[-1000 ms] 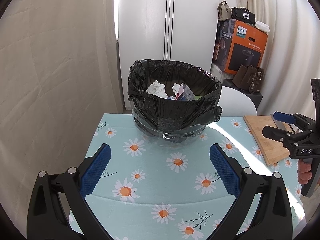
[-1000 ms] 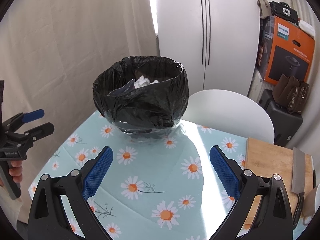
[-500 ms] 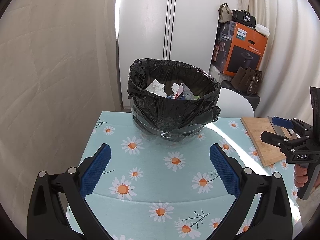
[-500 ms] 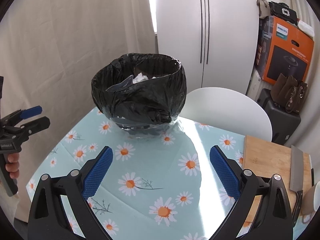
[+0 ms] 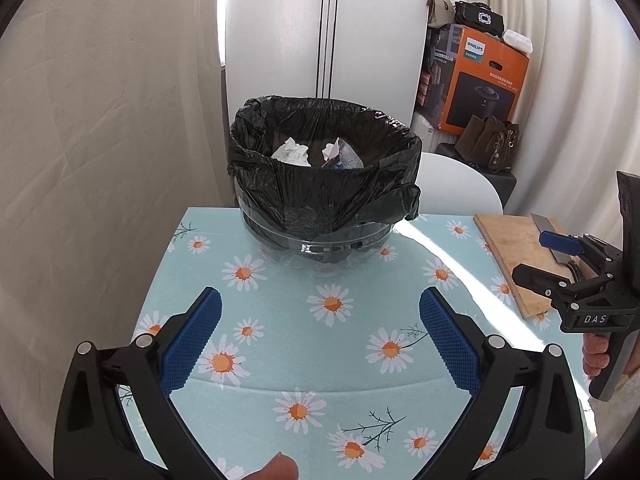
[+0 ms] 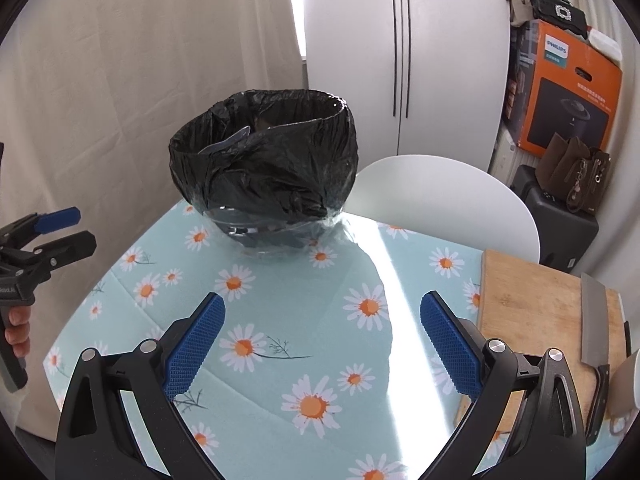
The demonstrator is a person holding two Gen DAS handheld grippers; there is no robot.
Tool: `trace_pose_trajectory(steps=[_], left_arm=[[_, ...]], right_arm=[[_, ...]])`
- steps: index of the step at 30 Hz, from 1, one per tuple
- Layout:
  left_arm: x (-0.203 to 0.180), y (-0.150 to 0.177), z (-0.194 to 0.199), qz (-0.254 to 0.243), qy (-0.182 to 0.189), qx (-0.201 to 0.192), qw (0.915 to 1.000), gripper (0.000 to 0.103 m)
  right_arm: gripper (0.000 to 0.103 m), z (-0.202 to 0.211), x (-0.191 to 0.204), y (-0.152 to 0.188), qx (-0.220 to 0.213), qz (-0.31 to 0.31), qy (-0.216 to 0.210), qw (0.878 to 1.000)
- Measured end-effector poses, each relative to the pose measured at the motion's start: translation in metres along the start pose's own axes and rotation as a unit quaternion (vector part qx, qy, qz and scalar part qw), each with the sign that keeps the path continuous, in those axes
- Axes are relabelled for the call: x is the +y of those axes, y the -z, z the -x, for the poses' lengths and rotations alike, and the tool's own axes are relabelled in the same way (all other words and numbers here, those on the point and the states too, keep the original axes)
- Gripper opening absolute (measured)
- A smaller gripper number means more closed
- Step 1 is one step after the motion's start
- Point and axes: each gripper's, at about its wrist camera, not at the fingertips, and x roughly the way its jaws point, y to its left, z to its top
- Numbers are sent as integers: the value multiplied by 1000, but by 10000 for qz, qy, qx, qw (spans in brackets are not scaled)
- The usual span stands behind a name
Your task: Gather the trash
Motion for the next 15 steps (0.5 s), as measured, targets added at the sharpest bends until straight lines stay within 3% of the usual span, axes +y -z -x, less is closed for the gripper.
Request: trace_pose_trajectory(steps=[3, 5, 8, 10, 12, 14, 15], left_arm=[[-37, 22, -22, -354, -204, 128, 9991, 97], [-68, 40, -40, -594, -70, 273, 9978, 97], [-124, 74, -64, -906, 463, 612, 9929, 97], [-166, 94, -77, -1034, 975, 913, 9856, 97], [-208, 111, -85, -1183, 1441, 1116, 9761, 97], [-247, 122, -92, -1365, 1666, 1207, 9690, 97], [-263, 125, -96, -1362, 1639, 1202, 9696, 97]], right_arm=[[94, -6, -17, 36, 200, 9, 103, 9997], [94, -5, -33, 70, 359, -67, 240, 9990], [94, -1, -67, 125, 753, -416, 611, 9944], [94, 4, -92, 159, 1076, -749, 858, 9876], [94, 17, -115, 185, 1079, -991, 1161, 9824], [94, 27, -139, 205, 1150, -1171, 1531, 9745], [95, 33, -151, 212, 1170, -1230, 1639, 9717]])
